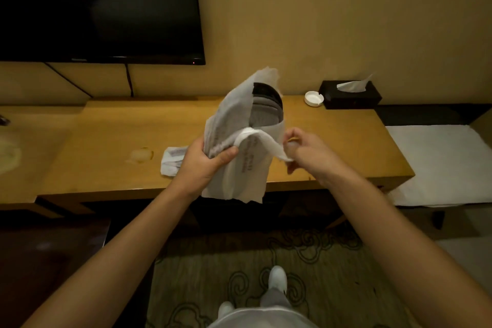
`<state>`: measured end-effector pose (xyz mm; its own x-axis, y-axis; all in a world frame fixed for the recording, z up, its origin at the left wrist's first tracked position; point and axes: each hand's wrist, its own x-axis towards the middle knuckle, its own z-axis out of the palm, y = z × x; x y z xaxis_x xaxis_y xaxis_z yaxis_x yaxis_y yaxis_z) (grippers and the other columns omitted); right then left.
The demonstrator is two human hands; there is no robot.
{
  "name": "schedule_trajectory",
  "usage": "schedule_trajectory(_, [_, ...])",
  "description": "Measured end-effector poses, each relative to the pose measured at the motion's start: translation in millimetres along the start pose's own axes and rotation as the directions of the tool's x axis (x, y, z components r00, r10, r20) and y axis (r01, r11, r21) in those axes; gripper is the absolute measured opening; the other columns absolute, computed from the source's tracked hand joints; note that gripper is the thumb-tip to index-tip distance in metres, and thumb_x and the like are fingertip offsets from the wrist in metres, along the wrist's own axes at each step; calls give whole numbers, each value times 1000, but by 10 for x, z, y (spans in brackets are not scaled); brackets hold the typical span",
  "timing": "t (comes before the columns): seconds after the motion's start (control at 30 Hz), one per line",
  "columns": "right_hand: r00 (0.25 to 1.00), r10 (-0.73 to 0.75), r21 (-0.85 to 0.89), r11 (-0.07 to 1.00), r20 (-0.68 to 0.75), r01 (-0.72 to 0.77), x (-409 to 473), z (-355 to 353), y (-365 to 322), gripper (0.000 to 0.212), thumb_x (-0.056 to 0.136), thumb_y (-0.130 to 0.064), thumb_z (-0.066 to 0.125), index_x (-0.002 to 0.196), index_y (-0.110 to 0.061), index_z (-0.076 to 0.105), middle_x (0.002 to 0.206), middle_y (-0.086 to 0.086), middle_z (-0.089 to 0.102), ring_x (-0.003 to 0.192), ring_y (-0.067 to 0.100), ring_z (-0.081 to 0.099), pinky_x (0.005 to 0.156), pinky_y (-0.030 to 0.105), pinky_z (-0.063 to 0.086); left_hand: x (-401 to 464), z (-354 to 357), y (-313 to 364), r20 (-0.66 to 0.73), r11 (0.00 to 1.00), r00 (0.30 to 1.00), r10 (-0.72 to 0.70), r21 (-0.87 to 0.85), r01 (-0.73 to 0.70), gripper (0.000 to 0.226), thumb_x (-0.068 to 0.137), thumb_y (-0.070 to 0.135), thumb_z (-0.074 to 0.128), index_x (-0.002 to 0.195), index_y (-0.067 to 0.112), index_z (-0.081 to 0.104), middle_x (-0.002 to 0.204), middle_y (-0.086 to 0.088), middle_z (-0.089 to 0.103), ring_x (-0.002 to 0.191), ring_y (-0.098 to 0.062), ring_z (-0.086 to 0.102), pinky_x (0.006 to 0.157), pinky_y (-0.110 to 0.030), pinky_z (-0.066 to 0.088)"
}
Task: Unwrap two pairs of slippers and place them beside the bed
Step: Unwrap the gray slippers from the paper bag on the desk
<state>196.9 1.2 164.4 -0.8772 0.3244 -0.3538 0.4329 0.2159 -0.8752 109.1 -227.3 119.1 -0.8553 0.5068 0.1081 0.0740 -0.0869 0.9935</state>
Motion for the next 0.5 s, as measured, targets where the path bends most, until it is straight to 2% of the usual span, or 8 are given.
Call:
schedule_trajectory(0.07, [996, -68, -248, 966, 52, 79, -2, 60, 27, 23, 93, -1, 59, 114, -9, 66, 102, 13, 69, 84, 27, 67, 71, 40, 61, 18, 11, 5, 46, 1000, 999, -12, 24, 11, 62, 62, 71, 82, 110, 34, 69, 107, 12, 77, 101, -8, 73, 75, -19, 56])
schedule_trajectory(0.1, [991, -127, -330, 938, -36, 108, 8, 26, -22, 26, 93, -5, 62, 118, -12, 66, 108, 8, 70, 94, 25, 68, 82, 43, 61, 27, 12, 11, 80, 999, 997, -13, 53, 9, 58, 65, 70, 81, 111, 35, 70, 108, 12, 77, 102, -8, 72, 76, -19, 56])
schedule_trajectory(0.17, [932, -273, -244, 946, -237, 214, -39, -134, -221, 23, 97, -13, 62, 119, -20, 67, 110, -3, 70, 102, 14, 66, 92, 41, 58, 40, 4, 34, 150, 994, 989, -9, 113, -8, 47, 71, 67, 79, 110, 44, 69, 111, 14, 75, 104, -5, 71, 77, -16, 55])
schedule_trajectory(0.2, [916, -336, -142, 940, -218, 311, -72, -229, -327, 21, 99, -18, 60, 118, -21, 70, 108, -6, 72, 102, 9, 68, 90, 35, 58, 42, -3, 44, 188, 991, 982, -8, 134, -18, 42, 73, 65, 79, 110, 48, 68, 112, 16, 75, 104, -3, 71, 77, -15, 54])
schedule_trajectory(0.27, [892, -453, -87, 888, -1, 451, -159, -322, -506, 23, 102, -25, 58, 115, -17, 75, 104, -3, 77, 98, 3, 70, 83, 24, 58, 43, 2, 58, 271, 988, 962, -21, 152, -21, 37, 77, 59, 79, 111, 50, 67, 114, 16, 74, 105, -3, 71, 78, -14, 54])
schedule_trajectory(0.33, [848, -505, -163, 833, 162, 528, -173, -298, -615, 22, 102, -25, 61, 107, -13, 79, 99, 0, 78, 92, 7, 72, 79, 23, 58, 45, 32, 68, 361, 985, 931, -44, 170, -19, 37, 80, 52, 80, 114, 44, 68, 115, 12, 74, 106, -7, 71, 79, -17, 55])
schedule_trajectory(0.43, [811, -484, -215, 797, 329, 564, -118, -225, -759, 15, 97, -25, 68, 98, -16, 80, 95, -2, 79, 91, 10, 74, 80, 24, 58, 64, 82, 79, 485, 970, 866, -117, 242, -5, 32, 83, 43, 81, 111, 37, 68, 109, 6, 76, 101, -13, 73, 80, -25, 58])
schedule_trajectory(0.5, [782, -416, -257, 782, 465, 568, -93, -108, -817, 9, 91, -27, 76, 92, -19, 80, 88, -3, 78, 83, 7, 72, 73, 22, 55, 80, 134, 89, 547, 954, 824, -146, 298, -29, 34, 80, 44, 83, 108, 33, 68, 101, 3, 75, 97, -16, 73, 79, -30, 59])
